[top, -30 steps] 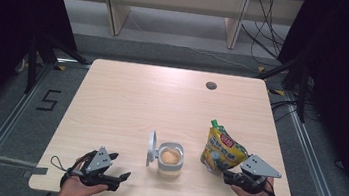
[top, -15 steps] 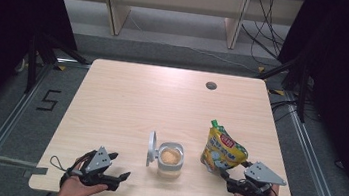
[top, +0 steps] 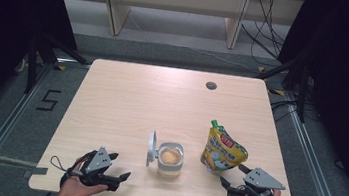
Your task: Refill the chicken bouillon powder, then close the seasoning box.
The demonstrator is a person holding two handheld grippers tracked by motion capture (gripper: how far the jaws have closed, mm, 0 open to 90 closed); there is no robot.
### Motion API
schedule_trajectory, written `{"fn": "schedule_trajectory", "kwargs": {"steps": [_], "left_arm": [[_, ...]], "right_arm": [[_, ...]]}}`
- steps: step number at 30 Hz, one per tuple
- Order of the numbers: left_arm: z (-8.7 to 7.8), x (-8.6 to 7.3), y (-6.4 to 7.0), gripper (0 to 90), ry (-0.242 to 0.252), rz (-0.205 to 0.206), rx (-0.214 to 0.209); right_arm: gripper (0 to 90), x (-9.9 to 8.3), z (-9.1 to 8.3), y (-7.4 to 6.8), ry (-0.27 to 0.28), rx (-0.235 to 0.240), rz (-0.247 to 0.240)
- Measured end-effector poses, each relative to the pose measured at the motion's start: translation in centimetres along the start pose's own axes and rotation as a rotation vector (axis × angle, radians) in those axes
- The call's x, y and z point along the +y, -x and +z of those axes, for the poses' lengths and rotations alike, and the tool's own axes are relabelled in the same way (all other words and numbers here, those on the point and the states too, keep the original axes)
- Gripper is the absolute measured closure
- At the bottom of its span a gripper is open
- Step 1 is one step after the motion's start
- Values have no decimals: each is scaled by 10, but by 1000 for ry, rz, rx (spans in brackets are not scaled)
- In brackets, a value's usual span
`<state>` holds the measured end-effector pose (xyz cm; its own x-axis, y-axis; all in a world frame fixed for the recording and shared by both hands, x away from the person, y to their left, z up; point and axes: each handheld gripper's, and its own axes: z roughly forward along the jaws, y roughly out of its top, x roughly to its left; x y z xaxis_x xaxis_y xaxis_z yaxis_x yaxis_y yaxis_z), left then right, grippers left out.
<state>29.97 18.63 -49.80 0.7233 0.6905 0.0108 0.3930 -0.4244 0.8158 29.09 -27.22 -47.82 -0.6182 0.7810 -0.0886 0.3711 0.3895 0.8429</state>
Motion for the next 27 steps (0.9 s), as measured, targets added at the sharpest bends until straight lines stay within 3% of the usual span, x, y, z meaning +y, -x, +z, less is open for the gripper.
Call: {"fn": "schedule_trajectory", "kwargs": {"steps": [1, 3, 5, 6, 7, 11, 16, 18, 19, 21, 23, 24, 27], "left_arm": [[0, 0, 0, 223, 3, -7, 0], [1, -1, 0, 219, 8, -7, 5], [1, -1, 0, 207, 6, -2, 3], [1, -1, 0, 205, 8, -6, 1], [0, 0, 0, 200, 0, -5, -1], [1, 0, 1, 185, 12, -29, -7], [0, 0, 1, 183, 13, -29, 4], [1, 0, 0, 181, 12, -29, -3], [1, 0, 1, 180, 14, -35, -5], [2, 0, 0, 180, -5, -14, 4], [2, 0, 1, 180, 13, -13, -5], [1, 1, -1, 180, -4, 16, -8], [2, 1, 1, 185, 13, -9, -10]], "right_arm": [[245, -1, -1, 0, -4, -2, -7], [239, -2, -2, -3, -31, 12, 26], [239, -2, -3, -3, -25, 3, 3], [238, -3, -4, -5, -36, 5, 21], [236, -3, -3, -5, -34, 2, -1], [234, -5, -4, -6, -50, 5, 7], [239, -7, -6, -8, -72, 11, 26], [240, -7, -6, -8, -60, -1, 7], [240, -7, -7, -10, -66, 3, 29], [240, -7, -7, -9, -60, 2, 10], [240, -8, -7, -9, -70, 8, 13], [240, -8, -8, -10, -76, 8, 15], [244, -9, -8, -10, -80, 9, 11]]}}
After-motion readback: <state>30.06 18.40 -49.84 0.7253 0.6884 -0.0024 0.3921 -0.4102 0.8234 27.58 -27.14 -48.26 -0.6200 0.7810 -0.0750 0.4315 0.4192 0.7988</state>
